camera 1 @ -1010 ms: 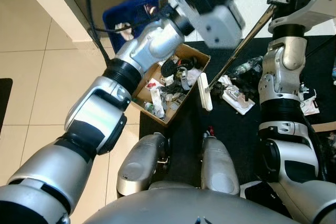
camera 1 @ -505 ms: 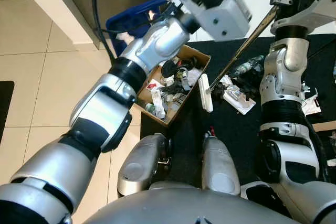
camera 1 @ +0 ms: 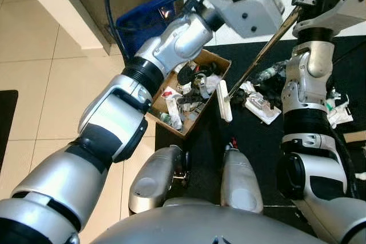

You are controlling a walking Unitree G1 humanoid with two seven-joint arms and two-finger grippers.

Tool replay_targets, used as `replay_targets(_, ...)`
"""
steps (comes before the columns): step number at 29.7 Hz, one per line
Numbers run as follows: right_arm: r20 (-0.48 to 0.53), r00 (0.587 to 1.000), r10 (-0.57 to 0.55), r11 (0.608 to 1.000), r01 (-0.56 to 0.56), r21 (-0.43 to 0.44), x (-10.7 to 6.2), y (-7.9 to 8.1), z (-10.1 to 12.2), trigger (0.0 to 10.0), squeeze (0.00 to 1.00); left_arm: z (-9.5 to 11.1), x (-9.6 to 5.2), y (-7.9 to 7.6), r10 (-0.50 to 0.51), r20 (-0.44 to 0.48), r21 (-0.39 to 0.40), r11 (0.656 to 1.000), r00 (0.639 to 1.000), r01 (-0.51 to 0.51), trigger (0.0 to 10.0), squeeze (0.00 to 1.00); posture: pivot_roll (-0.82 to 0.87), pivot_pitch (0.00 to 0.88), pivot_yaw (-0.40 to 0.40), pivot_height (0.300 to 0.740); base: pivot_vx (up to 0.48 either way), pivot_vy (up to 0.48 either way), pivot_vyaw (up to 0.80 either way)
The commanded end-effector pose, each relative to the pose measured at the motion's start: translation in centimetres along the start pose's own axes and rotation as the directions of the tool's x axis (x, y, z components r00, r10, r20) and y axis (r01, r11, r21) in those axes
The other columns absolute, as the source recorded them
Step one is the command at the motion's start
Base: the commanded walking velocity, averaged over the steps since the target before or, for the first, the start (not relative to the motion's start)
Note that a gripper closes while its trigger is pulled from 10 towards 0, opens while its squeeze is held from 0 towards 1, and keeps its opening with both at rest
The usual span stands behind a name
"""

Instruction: Sweep floor

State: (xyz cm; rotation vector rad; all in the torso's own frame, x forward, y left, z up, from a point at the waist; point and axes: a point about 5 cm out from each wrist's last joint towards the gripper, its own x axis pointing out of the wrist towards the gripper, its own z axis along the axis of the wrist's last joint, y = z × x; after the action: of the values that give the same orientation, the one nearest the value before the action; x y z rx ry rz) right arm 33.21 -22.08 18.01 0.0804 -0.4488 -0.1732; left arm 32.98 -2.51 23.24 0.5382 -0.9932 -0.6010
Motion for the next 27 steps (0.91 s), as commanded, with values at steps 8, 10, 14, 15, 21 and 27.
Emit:
replay_targets(8,0.039,0.999,0.002,1.0,-0.003,0.006,-0.1,0.2,0.6,10.0,0.0,0.0,0.5,0.8,0.005,0.018,0.041,0.999,1.0,-0.006,10.0,0.0,0.07,0.074,0.16,0.74,0.0,0.0,0.0)
replay_targets(10,0.037,0.999,0.002,1.0,-0.003,0.001,0.0,0.4,0.5,10.0,0.0,-1.8,-0.9,1.0,-0.008,-0.095,0.065,0.998,0.995,0.014,10.0,0.0,0.03,0.078,0.166,0.74,0.0,0.0,0.0)
replay_targets(14,0.042,0.999,-0.019,1.0,0.02,-0.022,-0.1,-0.9,0.8,10.0,0.0,-4.6,-2.6,8.8,0.331,-0.287,0.054,0.943,0.899,-0.33,10.0,0.0,0.06,0.072,0.154,0.74,0.0,0.0,0.0)
replay_targets(15,0.042,0.999,-0.019,1.0,0.02,-0.022,-0.1,-0.9,0.8,10.0,0.0,-4.6,-2.6,8.8,0.331,-0.287,0.054,0.943,0.899,-0.33,10.0,0.0,0.06,0.072,0.154,0.74,0.0,0.0,0.0)
replay_targets(21,0.043,0.999,-0.016,0.999,0.018,-0.042,0.0,-1.6,1.0,10.0,0.0,-7.5,-7.4,16.5,0.553,-0.522,0.089,0.792,0.649,-0.603,10.0,0.0,0.09,0.061,0.123,0.74,0.0,0.0,0.0)
replay_targets(27,0.042,0.999,0.004,0.999,-0.002,-0.051,1.0,-1.1,1.2,10.0,0.0,-9.1,-10.6,19.1,0.533,-0.731,-0.045,0.587,0.427,-0.809,10.0,0.0,0.11,0.051,0.1,0.74,0.0,0.0,0.0)
